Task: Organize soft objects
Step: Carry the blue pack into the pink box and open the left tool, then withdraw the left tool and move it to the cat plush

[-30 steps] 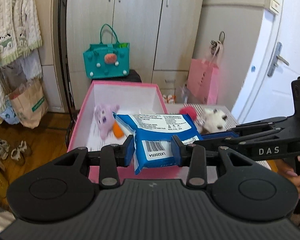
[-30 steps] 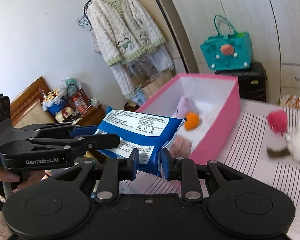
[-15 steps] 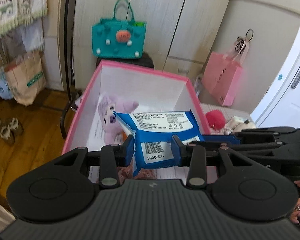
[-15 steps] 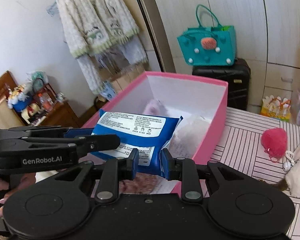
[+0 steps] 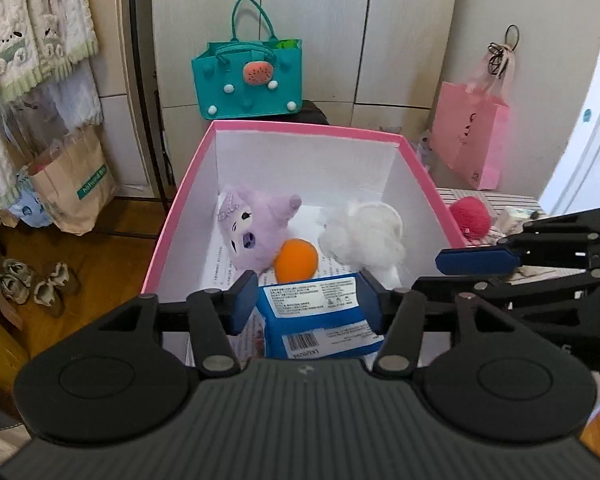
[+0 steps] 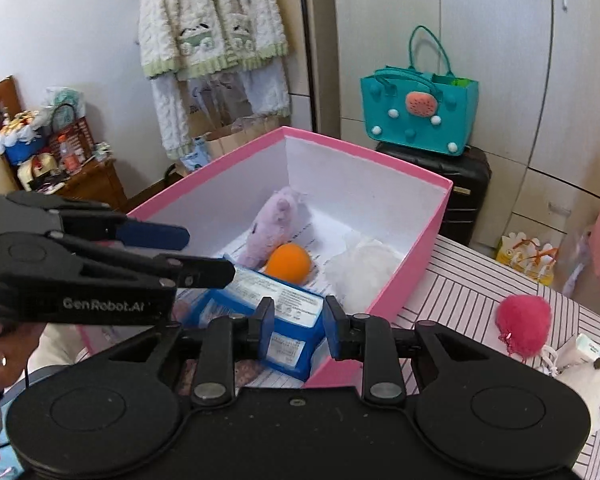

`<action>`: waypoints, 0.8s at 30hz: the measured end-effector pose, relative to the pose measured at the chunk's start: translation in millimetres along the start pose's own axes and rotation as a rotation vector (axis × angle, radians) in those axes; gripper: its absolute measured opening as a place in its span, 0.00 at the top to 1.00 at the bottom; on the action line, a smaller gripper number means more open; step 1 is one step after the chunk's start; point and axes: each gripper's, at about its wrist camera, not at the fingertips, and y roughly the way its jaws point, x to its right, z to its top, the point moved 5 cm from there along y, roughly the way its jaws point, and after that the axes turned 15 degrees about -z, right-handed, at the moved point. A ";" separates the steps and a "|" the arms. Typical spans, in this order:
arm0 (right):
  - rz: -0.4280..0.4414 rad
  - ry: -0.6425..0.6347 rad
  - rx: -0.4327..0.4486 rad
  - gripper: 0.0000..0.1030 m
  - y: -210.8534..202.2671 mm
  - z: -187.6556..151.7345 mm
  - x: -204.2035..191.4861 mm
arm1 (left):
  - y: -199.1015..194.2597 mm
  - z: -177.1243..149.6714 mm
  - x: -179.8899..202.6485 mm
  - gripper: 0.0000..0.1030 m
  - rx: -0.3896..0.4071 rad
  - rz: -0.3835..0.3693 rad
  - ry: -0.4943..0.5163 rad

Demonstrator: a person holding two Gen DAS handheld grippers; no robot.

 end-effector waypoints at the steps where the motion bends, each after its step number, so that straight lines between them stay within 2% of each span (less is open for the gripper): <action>1: 0.004 -0.001 0.005 0.69 -3.7 0.0 1.1 | -4.4 0.5 0.6 0.47 -0.005 -0.016 -0.008; 5: 0.024 0.006 0.023 0.66 -21.9 -1.4 5.3 | -26.8 0.6 6.3 0.43 -0.017 -0.060 -0.012; 11: 0.064 0.018 0.052 0.60 -58.2 -3.7 8.9 | -61.6 0.3 30.4 0.41 -0.034 -0.096 0.039; 17: 0.129 0.004 0.075 0.47 -103.2 -11.2 12.0 | -97.4 -3.0 60.8 0.35 -0.069 -0.153 0.104; 21: 0.147 0.000 0.083 0.35 -129.3 -19.9 17.0 | -116.6 -10.6 84.0 0.29 -0.092 -0.170 0.160; 24: 0.164 -0.014 0.088 0.33 -148.2 -28.9 22.9 | -127.0 -17.5 100.3 0.20 -0.090 -0.207 0.197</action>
